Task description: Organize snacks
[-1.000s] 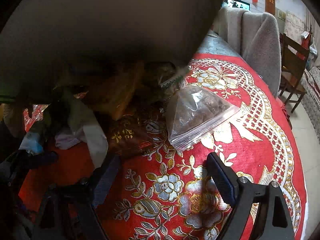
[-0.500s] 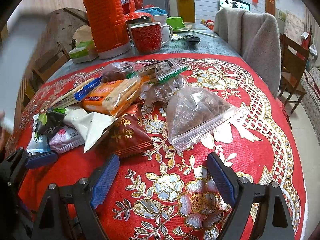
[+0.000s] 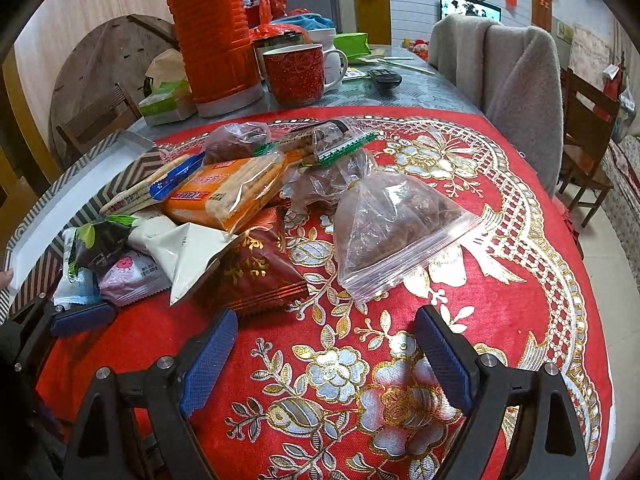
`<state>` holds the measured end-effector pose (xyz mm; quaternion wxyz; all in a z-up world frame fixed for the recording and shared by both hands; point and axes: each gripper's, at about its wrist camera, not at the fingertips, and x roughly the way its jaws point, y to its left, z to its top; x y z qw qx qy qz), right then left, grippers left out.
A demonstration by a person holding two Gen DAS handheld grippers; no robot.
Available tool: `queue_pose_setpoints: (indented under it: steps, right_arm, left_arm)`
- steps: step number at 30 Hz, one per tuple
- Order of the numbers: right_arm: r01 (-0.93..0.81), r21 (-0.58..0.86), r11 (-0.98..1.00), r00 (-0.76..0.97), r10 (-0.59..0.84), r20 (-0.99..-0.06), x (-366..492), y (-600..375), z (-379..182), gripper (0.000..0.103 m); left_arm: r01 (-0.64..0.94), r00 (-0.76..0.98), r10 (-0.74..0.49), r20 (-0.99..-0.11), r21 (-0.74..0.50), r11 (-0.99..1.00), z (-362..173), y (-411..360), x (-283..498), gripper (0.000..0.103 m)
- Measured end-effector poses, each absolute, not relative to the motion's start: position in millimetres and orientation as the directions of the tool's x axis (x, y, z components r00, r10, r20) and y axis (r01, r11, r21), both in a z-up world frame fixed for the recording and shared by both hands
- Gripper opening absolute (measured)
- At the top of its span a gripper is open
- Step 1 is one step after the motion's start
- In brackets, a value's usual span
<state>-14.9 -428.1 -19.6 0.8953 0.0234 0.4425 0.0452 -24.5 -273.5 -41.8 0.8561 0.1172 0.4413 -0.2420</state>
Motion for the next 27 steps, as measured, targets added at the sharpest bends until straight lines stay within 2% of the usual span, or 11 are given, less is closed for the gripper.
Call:
queue_pose_setpoints:
  steps: [27]
  right_arm:
    - [-0.070,0.075,0.995,0.598,0.102,-0.795,-14.2,-424.1,-21.2,0.095]
  left_arm:
    - [0.518,0.493,-0.311,-0.812,-0.013,0.855,-41.6,-273.4,-24.6,0.103]
